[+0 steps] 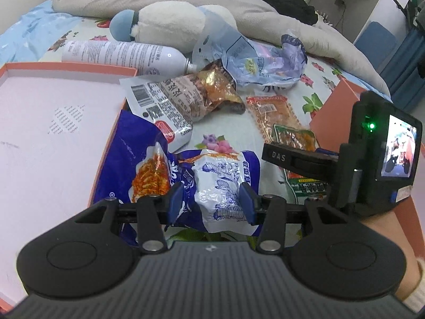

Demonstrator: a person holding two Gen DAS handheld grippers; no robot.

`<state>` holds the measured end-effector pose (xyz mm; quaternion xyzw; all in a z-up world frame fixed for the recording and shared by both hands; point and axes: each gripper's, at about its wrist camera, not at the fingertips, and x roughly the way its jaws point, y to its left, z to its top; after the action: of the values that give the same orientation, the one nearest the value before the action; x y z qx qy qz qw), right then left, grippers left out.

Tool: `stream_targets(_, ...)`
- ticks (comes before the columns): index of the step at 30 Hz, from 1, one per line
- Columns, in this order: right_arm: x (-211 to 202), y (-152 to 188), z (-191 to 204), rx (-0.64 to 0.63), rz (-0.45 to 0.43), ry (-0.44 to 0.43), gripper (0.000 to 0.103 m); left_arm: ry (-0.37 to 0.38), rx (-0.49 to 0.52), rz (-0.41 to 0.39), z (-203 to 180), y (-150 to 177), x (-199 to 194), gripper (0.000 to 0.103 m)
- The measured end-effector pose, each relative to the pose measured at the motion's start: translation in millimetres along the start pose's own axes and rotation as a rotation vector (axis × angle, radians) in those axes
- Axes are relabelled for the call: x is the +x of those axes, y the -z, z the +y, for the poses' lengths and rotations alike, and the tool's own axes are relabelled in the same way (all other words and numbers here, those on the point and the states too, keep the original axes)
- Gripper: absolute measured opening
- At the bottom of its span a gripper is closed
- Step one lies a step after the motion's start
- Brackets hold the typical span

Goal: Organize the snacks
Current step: 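Grasp the blue noodle bag with the left tool while the right tool grasps the green-labelled clear packet, then carry both held packets toward the deep pink box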

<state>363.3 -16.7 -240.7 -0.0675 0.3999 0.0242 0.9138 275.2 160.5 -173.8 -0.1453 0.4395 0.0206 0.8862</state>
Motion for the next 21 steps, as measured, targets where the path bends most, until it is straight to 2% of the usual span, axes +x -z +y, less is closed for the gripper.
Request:
stream_targets(2,-1,0,-2,-0.007,0.006,-0.018,0.077,-0.002,-0.004,0.006,1,1,1,0.051)
stream_targets(5,-5,2,-7,-0.018,0.007,-0.052,0.069,-0.006,0.001,0.006,1,1,-1,0.051)
stream_targets(7,-10,3,-13,-0.013,0.01,-0.071,0.053,-0.01,0.0,0.009,1,1,-3,0.051)
stream_targets(12,-22,11,-18,-0.026,0.029,-0.117,0.04,-0.02,-0.004,0.01,0,4,-12,0.051)
stream_targets(16,-35,18,-19,-0.04,0.039,-0.149,0.035,-0.025,-0.003,0.008,-5,10,-23,0.051)
stream_targets(21,-58,33,-28,-0.002,0.059,-0.206,0.034,-0.04,0.002,0.008,-11,21,-37,0.051)
